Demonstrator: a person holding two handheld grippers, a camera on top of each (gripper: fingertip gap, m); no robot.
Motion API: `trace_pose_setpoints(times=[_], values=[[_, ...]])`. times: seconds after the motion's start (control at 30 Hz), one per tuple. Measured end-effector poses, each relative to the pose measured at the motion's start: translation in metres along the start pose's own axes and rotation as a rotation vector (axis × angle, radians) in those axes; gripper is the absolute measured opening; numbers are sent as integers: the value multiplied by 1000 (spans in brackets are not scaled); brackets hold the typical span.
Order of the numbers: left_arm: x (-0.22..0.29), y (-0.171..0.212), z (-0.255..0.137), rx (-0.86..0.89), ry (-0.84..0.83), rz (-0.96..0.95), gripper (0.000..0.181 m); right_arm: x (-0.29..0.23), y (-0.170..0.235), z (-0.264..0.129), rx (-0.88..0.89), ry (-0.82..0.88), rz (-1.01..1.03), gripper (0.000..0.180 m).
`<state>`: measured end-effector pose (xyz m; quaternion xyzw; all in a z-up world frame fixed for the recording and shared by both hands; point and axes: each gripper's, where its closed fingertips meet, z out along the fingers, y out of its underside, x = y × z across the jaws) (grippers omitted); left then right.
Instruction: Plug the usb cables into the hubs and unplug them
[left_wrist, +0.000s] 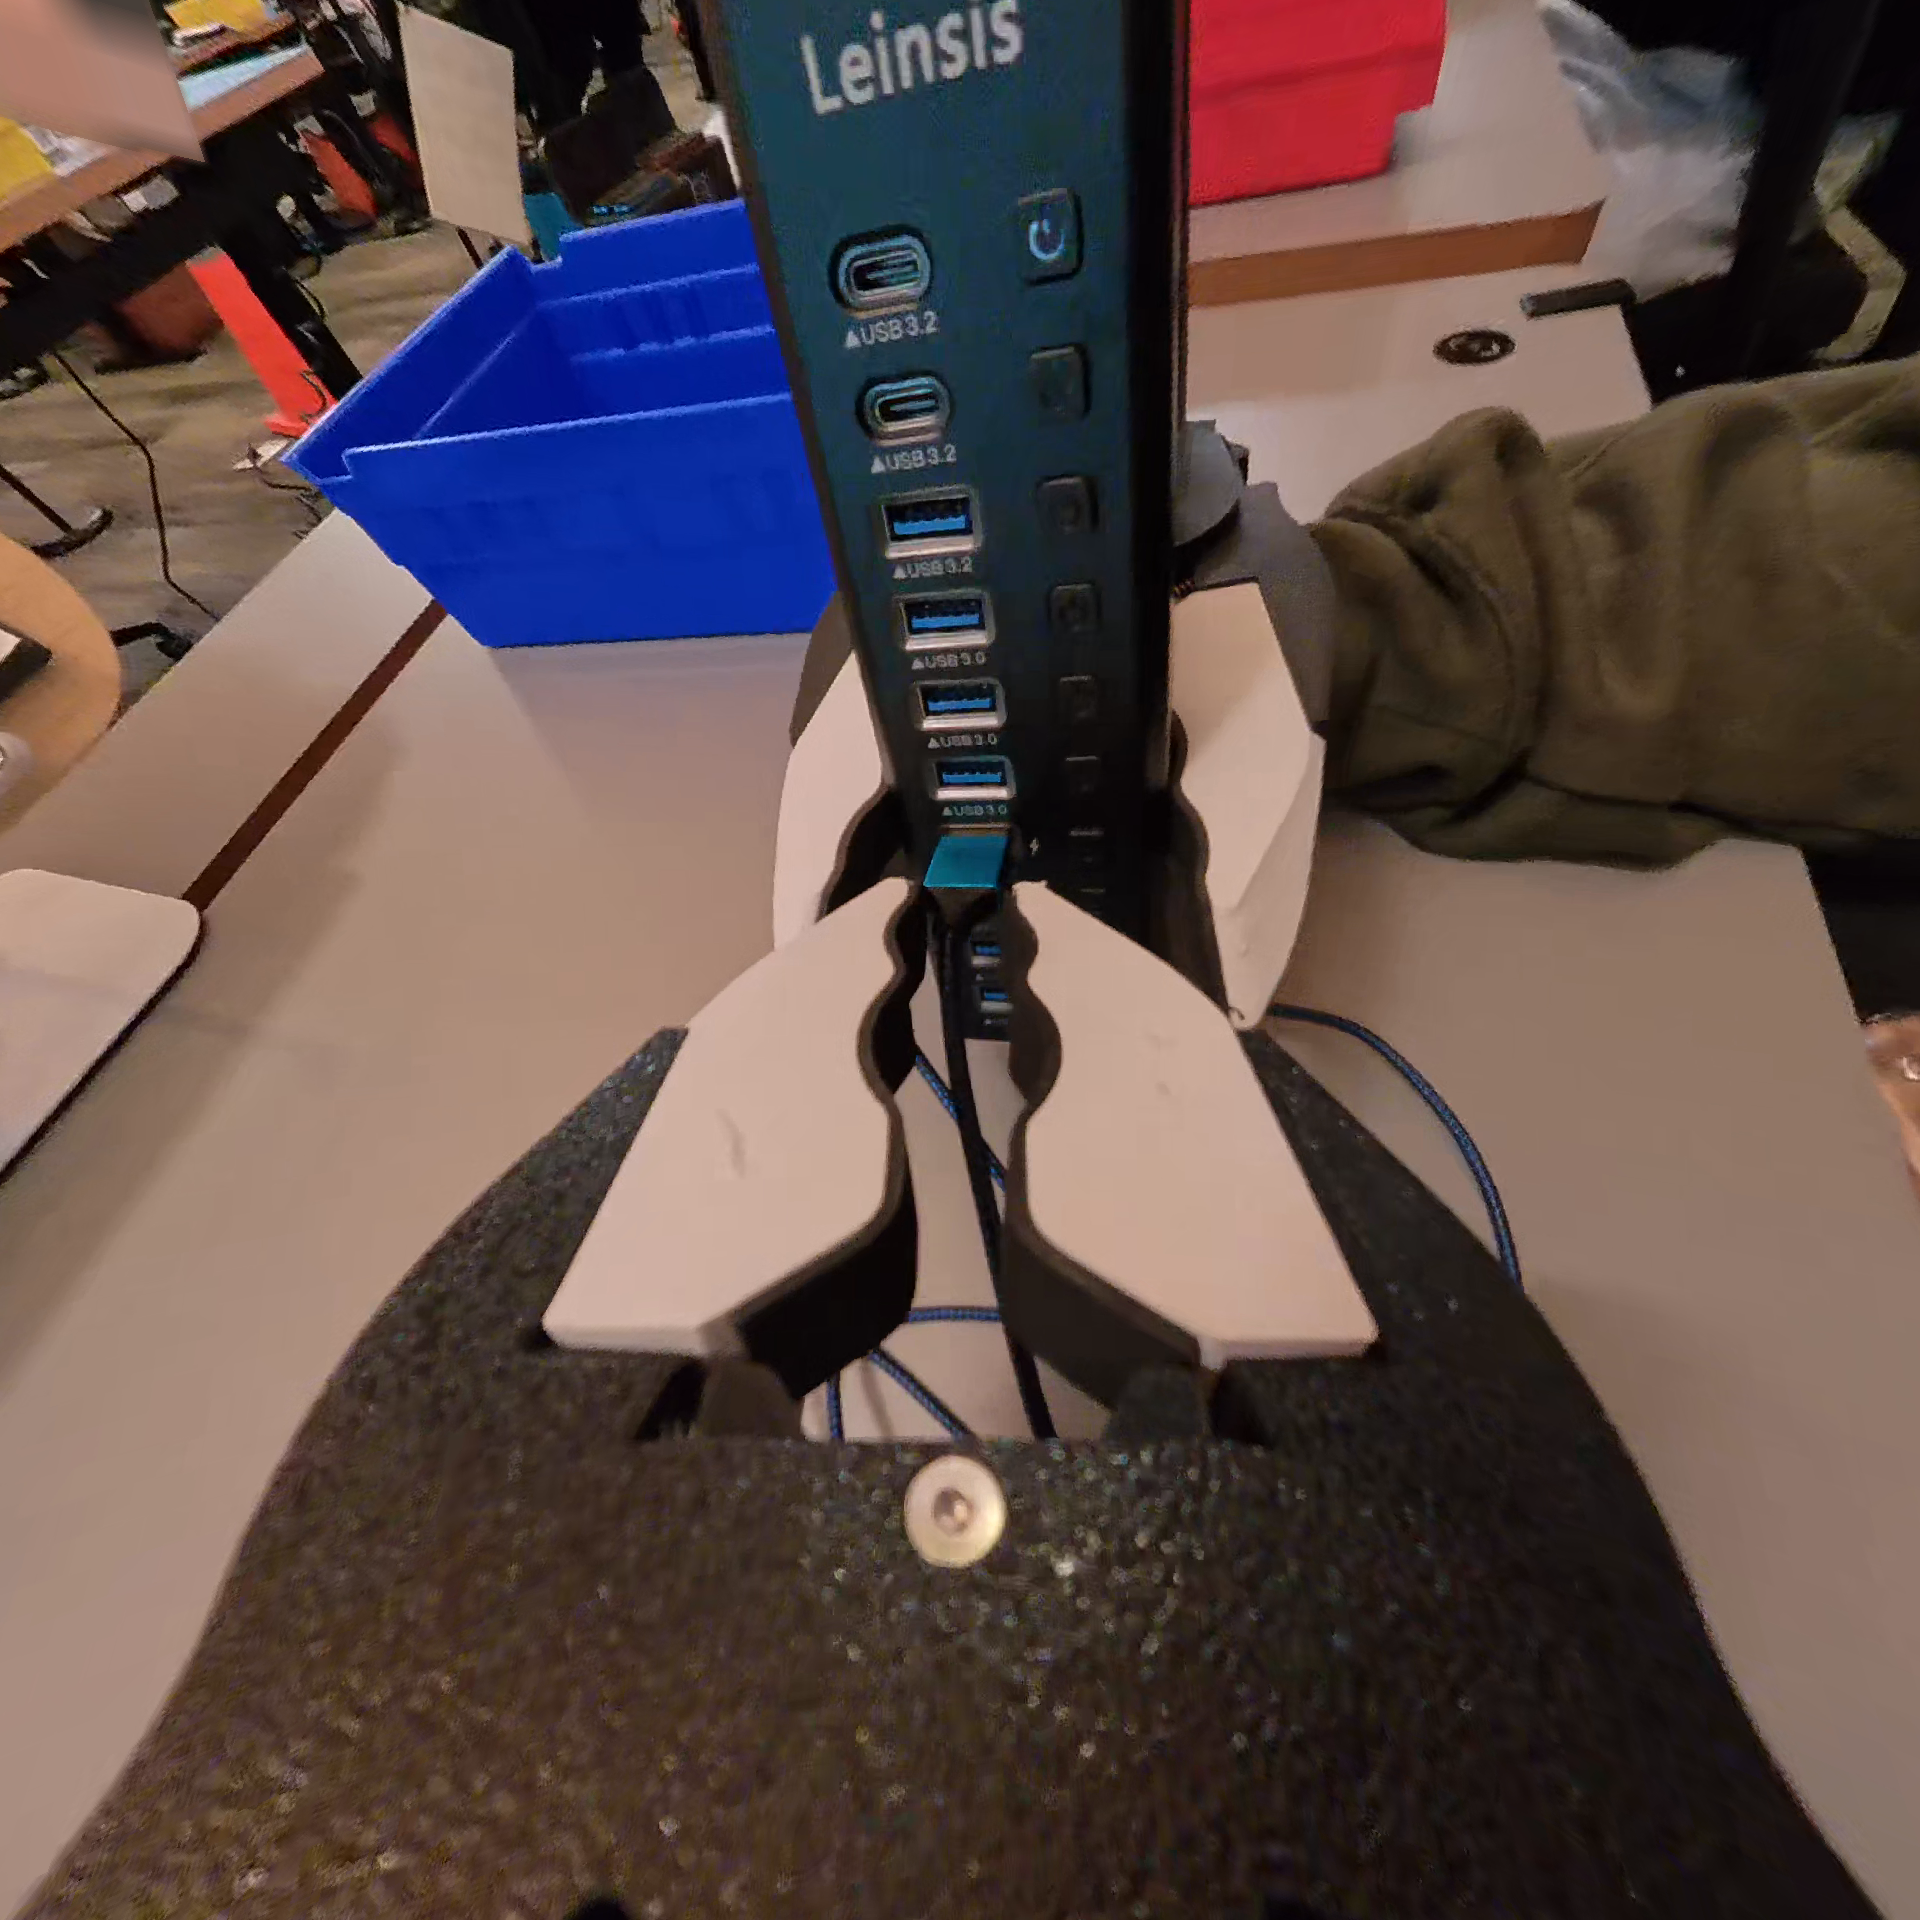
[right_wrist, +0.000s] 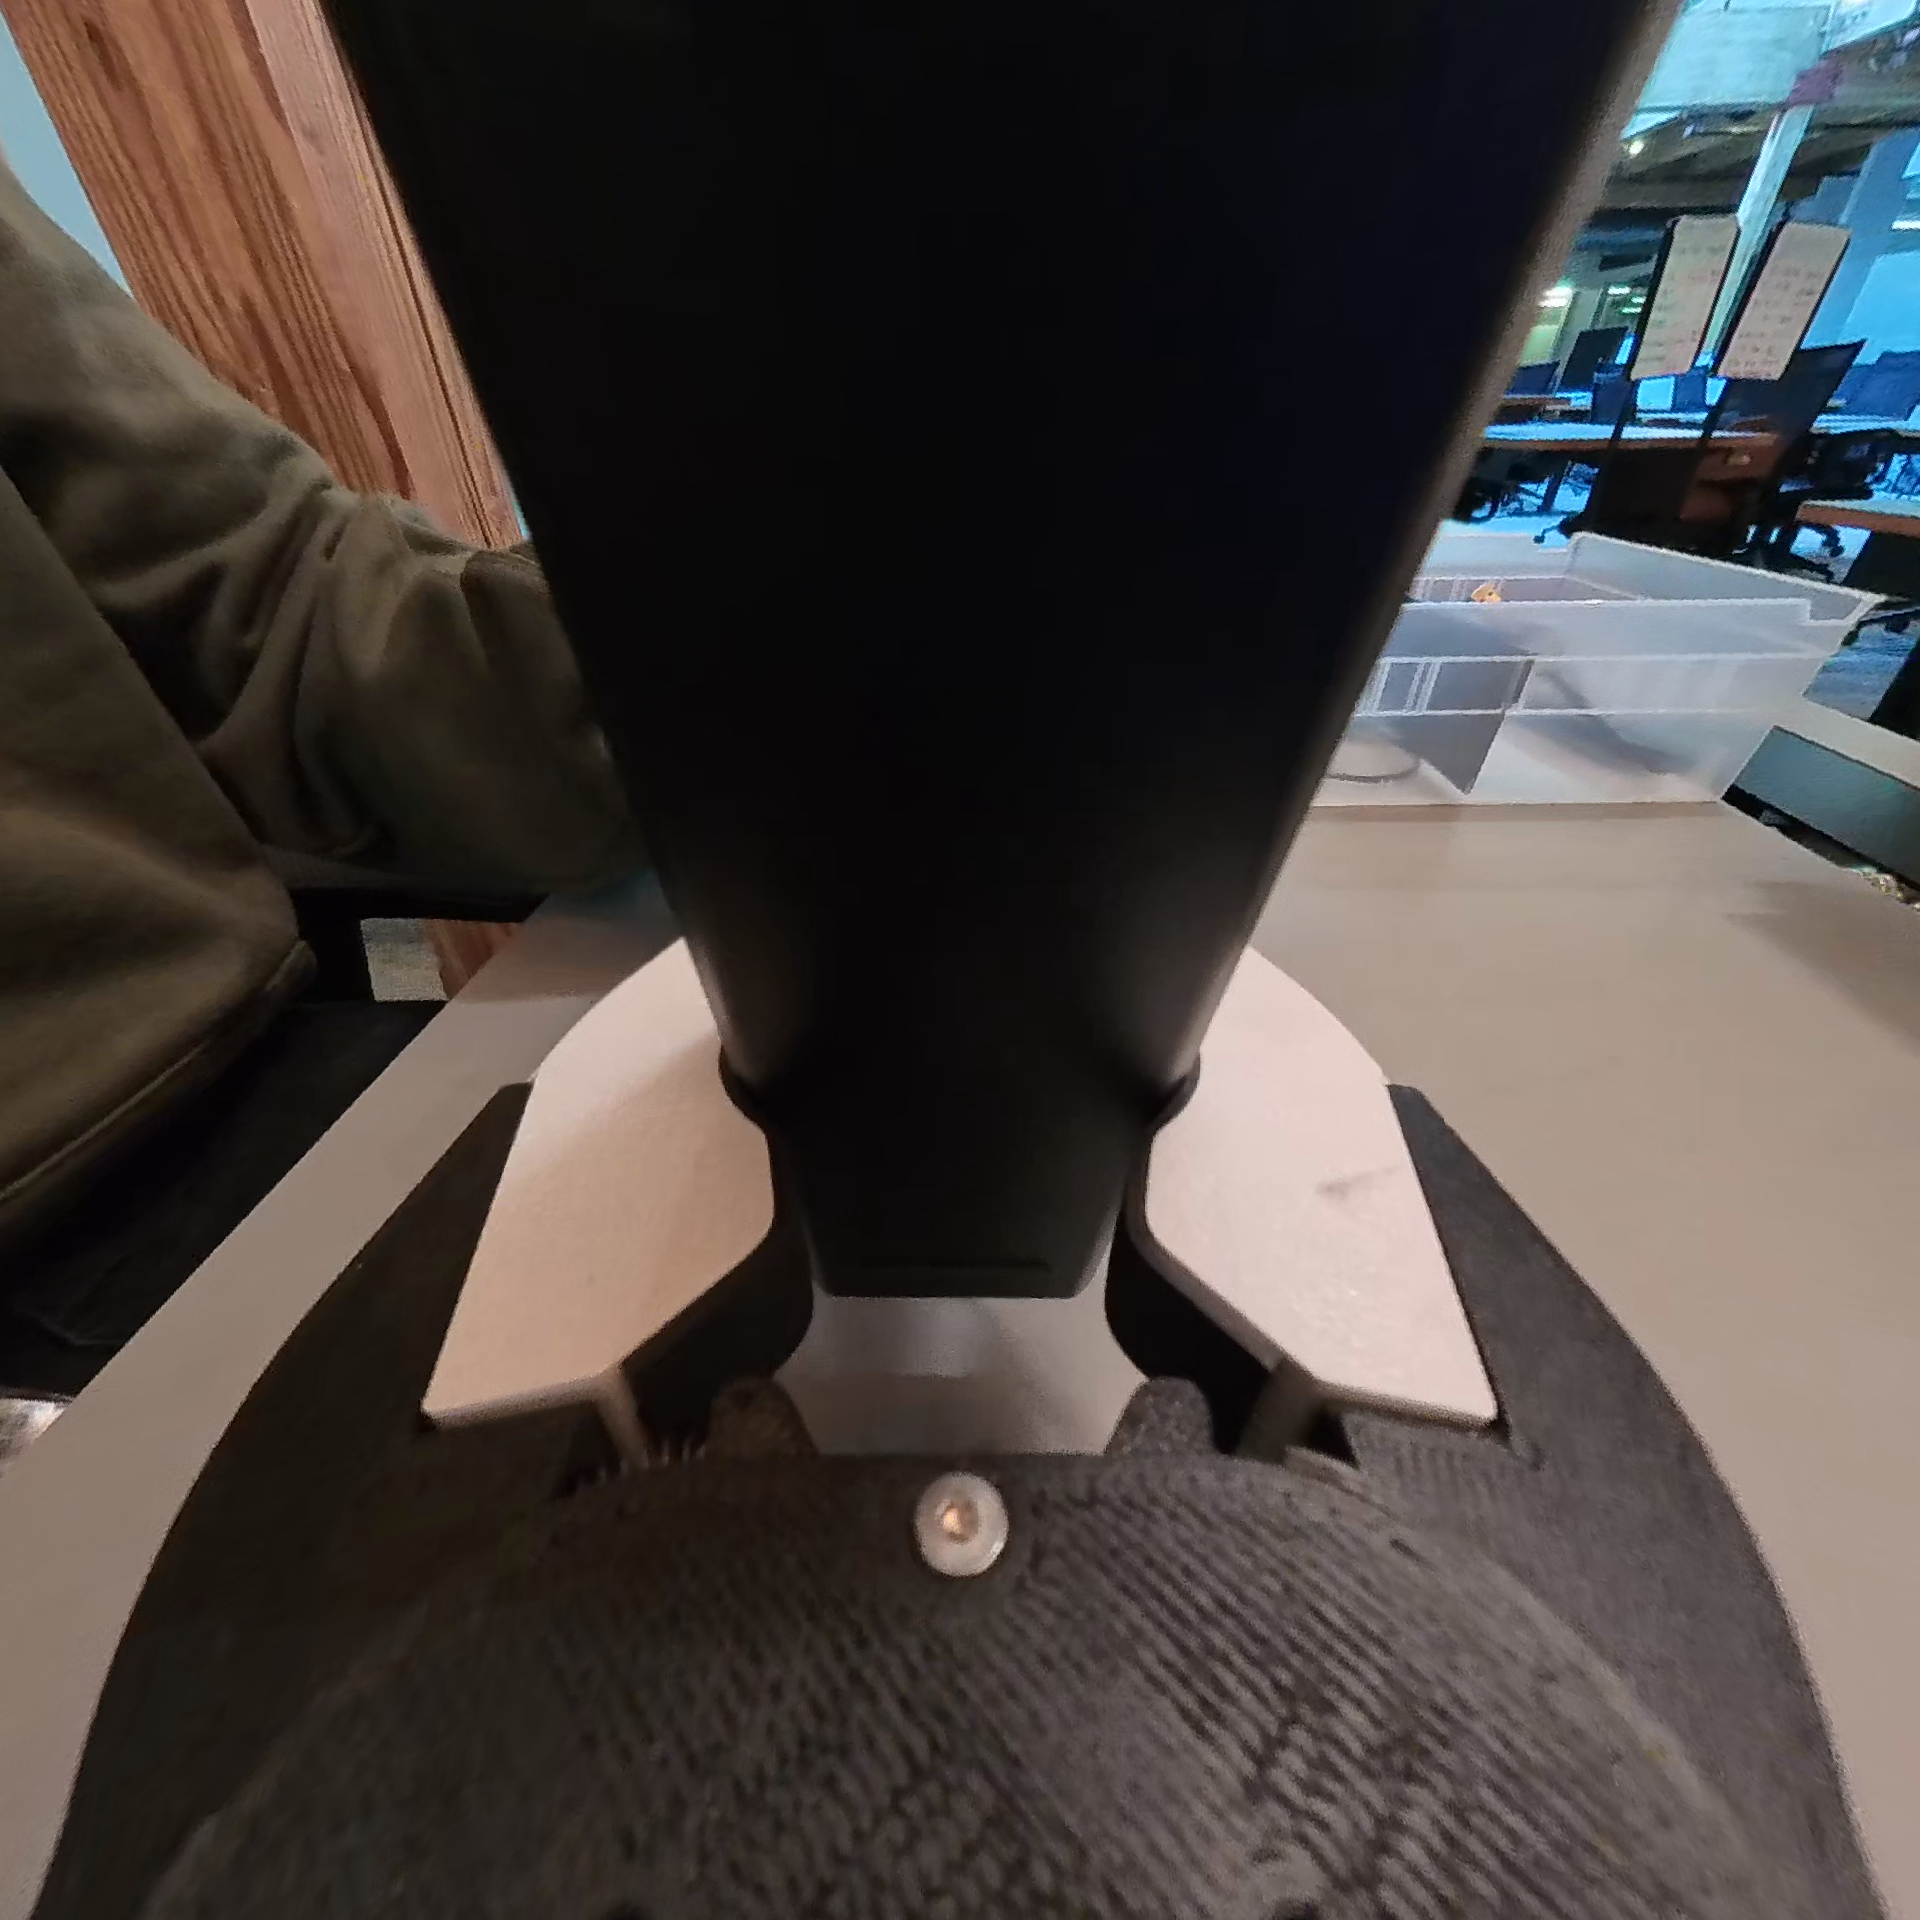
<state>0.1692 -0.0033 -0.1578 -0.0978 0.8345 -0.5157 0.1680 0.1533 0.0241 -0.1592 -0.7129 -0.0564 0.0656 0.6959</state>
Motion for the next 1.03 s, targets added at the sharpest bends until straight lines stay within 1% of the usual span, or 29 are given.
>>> trace_pose_setpoints(times=[0.1,0.33,0.4,0.53,0.63,0.73,0.8,0.93,0.97,1.03], values=[[1,0,0,4,19,-11,12,-2,0,0,-3,-15,3,71],[2,15,-2,-87,59,-36,12,-3,11,8,-89,-17,-4,71],[2,14,1,-45,34,-48,13,-3,6,5,-51,-29,10,71],[-1,8,-1,25,12,-115,15,0,6,5,-49,-21,26,71],[-11,-9,-18,115,-62,-143,22,2,4,3,-30,-4,27,71],[-35,-20,-56,181,-168,-187,24,6,2,1,-20,12,47,71],[-59,-15,-90,175,-273,-210,22,9,1,0,-6,29,60,71],[-134,32,-186,21,-644,-309,12,11,-2,-3,21,41,69,71],[-150,49,-210,-40,-710,-366,12,11,-2,-3,18,40,69,71],[-174,89,-247,-199,-750,-474,17,10,0,-1,3,28,65,71]])
